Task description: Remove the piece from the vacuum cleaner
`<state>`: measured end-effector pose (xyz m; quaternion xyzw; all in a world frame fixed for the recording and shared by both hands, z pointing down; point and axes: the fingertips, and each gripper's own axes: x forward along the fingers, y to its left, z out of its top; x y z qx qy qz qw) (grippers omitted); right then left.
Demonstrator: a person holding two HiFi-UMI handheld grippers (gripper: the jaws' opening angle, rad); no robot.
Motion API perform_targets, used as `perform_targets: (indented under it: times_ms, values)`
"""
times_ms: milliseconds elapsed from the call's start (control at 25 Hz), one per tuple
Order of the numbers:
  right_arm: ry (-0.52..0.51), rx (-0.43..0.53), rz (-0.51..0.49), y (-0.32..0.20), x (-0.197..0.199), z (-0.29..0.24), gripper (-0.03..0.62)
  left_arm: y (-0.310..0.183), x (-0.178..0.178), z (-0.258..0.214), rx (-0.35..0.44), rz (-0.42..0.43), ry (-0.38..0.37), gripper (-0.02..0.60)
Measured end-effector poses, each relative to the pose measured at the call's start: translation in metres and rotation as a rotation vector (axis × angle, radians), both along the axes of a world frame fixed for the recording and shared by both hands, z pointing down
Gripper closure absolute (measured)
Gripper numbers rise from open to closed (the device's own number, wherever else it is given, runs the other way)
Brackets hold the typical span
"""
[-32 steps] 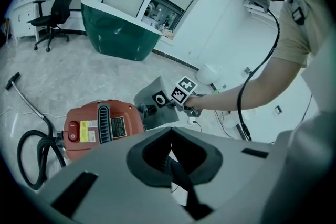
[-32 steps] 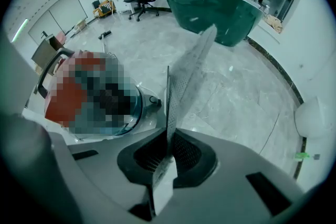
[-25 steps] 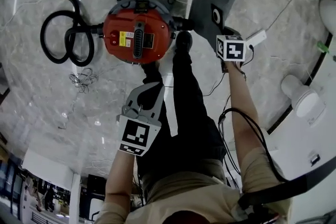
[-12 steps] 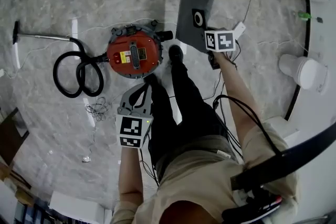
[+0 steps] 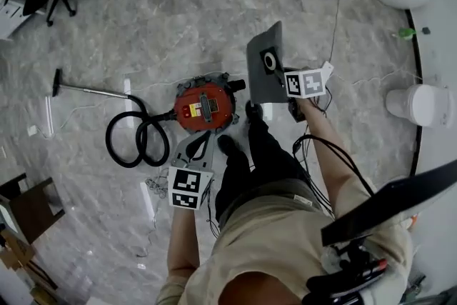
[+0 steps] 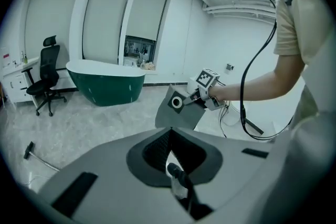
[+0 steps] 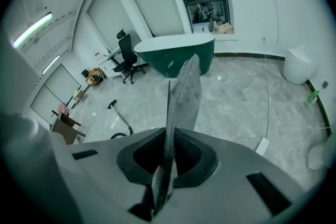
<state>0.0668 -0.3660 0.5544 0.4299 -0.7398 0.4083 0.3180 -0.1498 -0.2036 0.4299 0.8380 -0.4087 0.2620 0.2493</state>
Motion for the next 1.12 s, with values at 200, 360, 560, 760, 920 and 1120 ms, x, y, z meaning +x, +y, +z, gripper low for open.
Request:
perform_targets:
  times_ms: [200, 360, 560, 760, 920, 1120]
  values:
    - [-0.049, 0.136, 0.012, -0.003, 0.000, -0.079, 0.571, 0.004, -0.008, -0.028, 0.062, 0.030, -0.005, 0.584]
    - [-0.063, 0.224, -0.022, 0.016, -0.006, -0.134, 0.571, 0.009, -0.010, -0.051, 0.118, 0.039, 0.010, 0.584]
    - [-0.071, 0.266, -0.083, 0.061, -0.007, -0.173, 0.571, 0.019, 0.007, -0.074, 0.137, 0.060, 0.046, 0.584]
    - [-0.131, 0.270, -0.082, 0.104, 0.009, -0.190, 0.572, 0.030, 0.044, -0.100, 0.178, 0.131, 0.059, 0.584]
    - [-0.179, 0.254, -0.074, 0.124, 0.033, -0.189, 0.571, 0.037, 0.080, -0.112, 0.190, 0.160, 0.052, 0.584]
    - [-0.201, 0.250, -0.082, 0.135, 0.061, -0.188, 0.571, 0.040, 0.115, -0.124, 0.209, 0.161, 0.031, 0.584]
